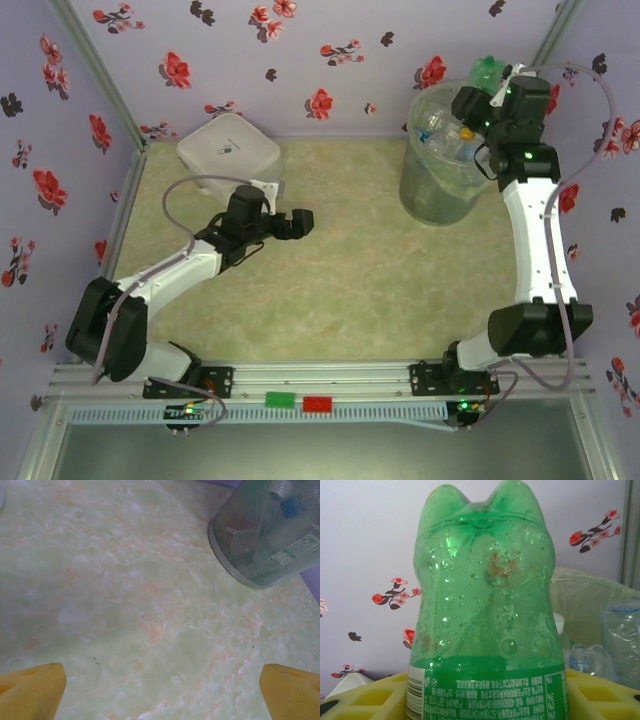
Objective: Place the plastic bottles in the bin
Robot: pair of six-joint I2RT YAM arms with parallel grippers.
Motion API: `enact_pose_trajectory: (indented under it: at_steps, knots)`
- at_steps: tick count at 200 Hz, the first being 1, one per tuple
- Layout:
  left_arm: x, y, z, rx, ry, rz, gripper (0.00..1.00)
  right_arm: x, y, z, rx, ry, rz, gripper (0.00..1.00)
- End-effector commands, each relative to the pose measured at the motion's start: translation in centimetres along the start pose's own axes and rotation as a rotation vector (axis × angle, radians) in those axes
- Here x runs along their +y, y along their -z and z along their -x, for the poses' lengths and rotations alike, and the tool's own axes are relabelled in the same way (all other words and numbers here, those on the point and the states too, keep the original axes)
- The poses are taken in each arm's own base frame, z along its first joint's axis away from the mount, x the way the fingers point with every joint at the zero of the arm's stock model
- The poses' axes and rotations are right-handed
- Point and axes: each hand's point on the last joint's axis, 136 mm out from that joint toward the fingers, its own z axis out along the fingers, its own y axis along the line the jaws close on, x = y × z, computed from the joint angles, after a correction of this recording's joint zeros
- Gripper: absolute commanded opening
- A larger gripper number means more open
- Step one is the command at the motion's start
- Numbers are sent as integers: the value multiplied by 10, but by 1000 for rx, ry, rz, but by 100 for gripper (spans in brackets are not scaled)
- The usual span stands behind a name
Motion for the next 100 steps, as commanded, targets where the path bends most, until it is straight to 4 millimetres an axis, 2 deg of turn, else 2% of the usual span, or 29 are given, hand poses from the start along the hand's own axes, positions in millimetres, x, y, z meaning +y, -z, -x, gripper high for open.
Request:
enact_pose_trajectory:
  at_steps: [1,21,46,80,100]
  knots:
    - [-5,-3,13,-29,11,6,100,5,-34,4,1,-81,40,42]
    - [-3,-2,11,-20,9,15,100,-2,-61,3,27,-146,11,42]
    - [1,-2,6,3,-11,38,100,-17,-80,2,27,-201,-59,47]
    - [5,-2,-2,34,-29,52,100,-24,-86,2,22,-248,-86,50]
    - [6,-2,-4,36,-33,53,100,-27,-83,0,25,-249,-101,59]
